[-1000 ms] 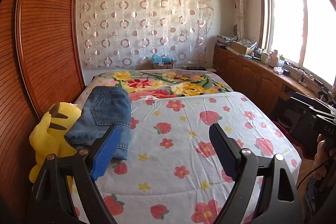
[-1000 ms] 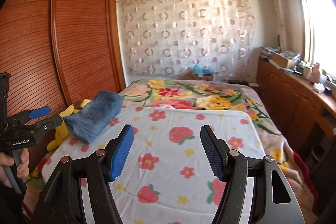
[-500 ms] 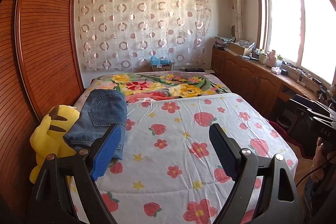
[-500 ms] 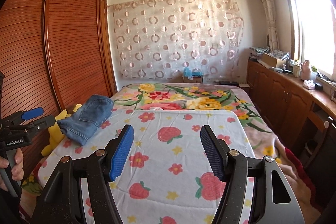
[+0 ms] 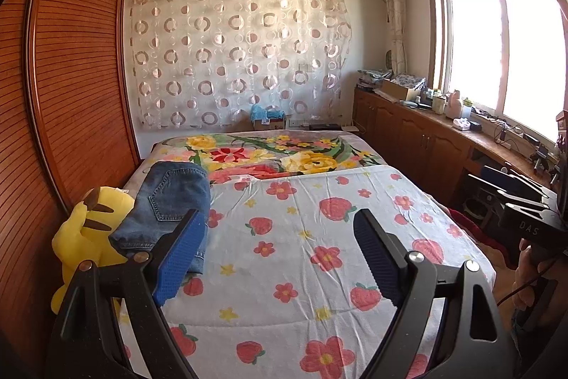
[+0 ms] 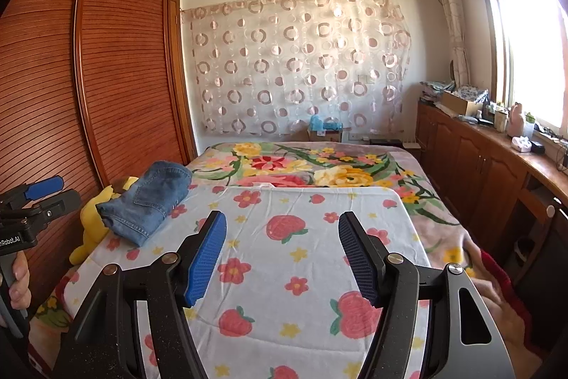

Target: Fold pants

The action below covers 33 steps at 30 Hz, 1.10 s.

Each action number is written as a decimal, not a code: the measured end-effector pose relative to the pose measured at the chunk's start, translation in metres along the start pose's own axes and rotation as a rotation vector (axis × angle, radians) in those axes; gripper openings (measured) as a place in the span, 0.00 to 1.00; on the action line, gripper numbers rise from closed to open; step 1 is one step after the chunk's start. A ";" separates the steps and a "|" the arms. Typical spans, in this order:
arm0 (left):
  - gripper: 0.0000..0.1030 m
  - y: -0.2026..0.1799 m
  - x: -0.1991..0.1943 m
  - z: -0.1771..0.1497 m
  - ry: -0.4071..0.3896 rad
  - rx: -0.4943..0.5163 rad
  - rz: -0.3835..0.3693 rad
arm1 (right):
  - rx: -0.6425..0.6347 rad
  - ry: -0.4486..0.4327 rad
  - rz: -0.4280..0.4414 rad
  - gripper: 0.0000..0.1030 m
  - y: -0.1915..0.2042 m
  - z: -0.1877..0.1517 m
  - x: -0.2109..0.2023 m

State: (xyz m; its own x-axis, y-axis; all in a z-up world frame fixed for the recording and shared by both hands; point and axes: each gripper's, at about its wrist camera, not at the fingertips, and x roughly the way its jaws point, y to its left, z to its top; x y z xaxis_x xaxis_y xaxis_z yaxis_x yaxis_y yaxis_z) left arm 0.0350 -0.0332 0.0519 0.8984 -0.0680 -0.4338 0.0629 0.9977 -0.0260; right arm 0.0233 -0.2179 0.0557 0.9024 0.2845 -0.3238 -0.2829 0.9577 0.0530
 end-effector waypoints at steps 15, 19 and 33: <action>0.84 0.001 0.000 -0.001 -0.001 0.000 -0.001 | 0.001 -0.009 0.004 0.66 -0.002 0.000 0.003; 0.84 -0.001 -0.001 0.000 -0.001 0.002 0.000 | 0.000 -0.011 0.007 0.66 -0.002 -0.001 0.003; 0.84 0.000 -0.001 -0.001 -0.001 0.000 -0.002 | 0.001 -0.014 0.007 0.66 -0.001 -0.002 0.002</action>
State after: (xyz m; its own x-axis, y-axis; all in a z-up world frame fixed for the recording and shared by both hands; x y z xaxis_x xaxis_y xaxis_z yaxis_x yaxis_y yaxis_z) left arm 0.0340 -0.0329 0.0516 0.8989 -0.0695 -0.4326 0.0645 0.9976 -0.0263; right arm 0.0247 -0.2180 0.0529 0.9050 0.2915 -0.3097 -0.2887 0.9558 0.0560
